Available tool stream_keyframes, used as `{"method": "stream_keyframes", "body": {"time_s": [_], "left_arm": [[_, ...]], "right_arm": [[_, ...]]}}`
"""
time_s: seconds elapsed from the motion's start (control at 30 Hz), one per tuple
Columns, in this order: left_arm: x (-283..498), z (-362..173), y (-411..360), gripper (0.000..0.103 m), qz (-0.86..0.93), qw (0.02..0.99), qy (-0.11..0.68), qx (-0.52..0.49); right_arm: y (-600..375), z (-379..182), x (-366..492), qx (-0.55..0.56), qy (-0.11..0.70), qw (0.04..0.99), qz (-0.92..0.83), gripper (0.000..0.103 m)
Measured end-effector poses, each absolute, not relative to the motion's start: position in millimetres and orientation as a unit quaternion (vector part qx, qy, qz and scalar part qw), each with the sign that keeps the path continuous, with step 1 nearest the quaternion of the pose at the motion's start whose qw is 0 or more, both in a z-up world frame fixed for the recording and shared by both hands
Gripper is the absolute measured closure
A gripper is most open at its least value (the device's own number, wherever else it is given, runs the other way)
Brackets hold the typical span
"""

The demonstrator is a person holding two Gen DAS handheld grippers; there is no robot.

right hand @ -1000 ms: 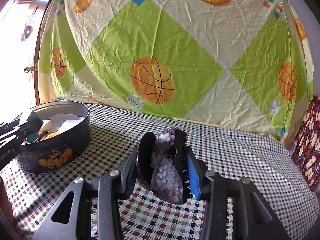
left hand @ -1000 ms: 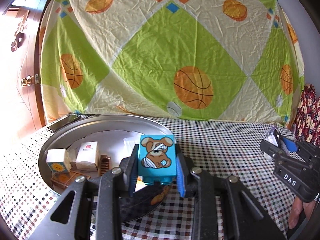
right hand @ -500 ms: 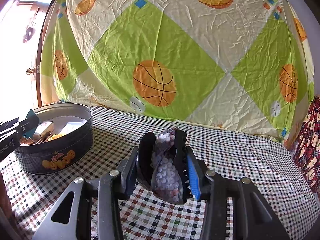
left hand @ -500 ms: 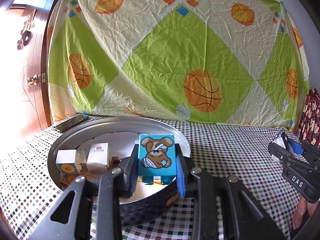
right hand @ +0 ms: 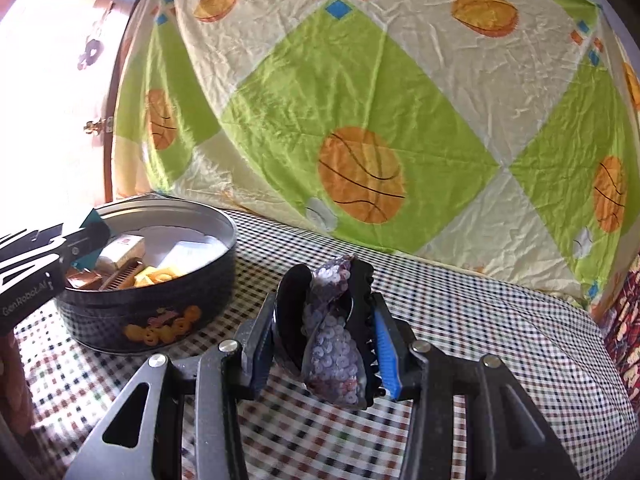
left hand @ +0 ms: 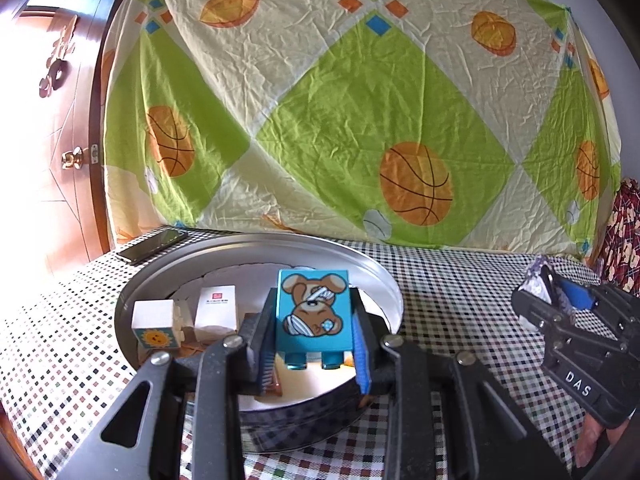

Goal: Organize rigid objects
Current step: 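Release blue bear block into tin with left gripper while right gripper drops silver packet in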

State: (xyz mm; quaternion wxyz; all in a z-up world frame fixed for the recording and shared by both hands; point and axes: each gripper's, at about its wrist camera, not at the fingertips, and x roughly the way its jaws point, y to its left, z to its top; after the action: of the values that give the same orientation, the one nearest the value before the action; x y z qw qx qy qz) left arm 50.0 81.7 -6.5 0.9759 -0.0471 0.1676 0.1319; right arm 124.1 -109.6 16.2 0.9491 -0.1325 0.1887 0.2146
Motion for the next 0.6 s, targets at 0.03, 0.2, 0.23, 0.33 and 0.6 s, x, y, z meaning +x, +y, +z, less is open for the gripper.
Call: {"method": "stream_keyframes", "body": {"time_s": [0.03,0.2,0.23,0.33,0.6], "left_arm": [[48.4,-5.7,83.6,0.073,0.133,0.976,0.167,-0.048],[43.8,-1.2,91.4,0.073,0.134,0.976,0.165,-0.05],[42.6,-0.2,93.2,0.073,0.135,0.976,0.165,-0.05],[40.2,3.1,99.3,0.073,0.139,0.975,0.164,-0.049],[39.9,15.2,126.3,0.073,0.163,0.97,0.174,-0.047]], "right_arm": [[-105.0,17.1,123.2,-0.134,0.188,0.948,0.219,0.057],[-84.5,20.5,118.1,-0.14,0.184,0.944,0.238,0.057],[-81.3,21.1,117.3,-0.142,0.182,0.943,0.24,0.057],[-71.0,22.7,115.2,-0.145,0.18,0.94,0.25,0.057],[-42.4,33.8,124.2,-0.123,0.196,0.929,0.289,0.057]]}}
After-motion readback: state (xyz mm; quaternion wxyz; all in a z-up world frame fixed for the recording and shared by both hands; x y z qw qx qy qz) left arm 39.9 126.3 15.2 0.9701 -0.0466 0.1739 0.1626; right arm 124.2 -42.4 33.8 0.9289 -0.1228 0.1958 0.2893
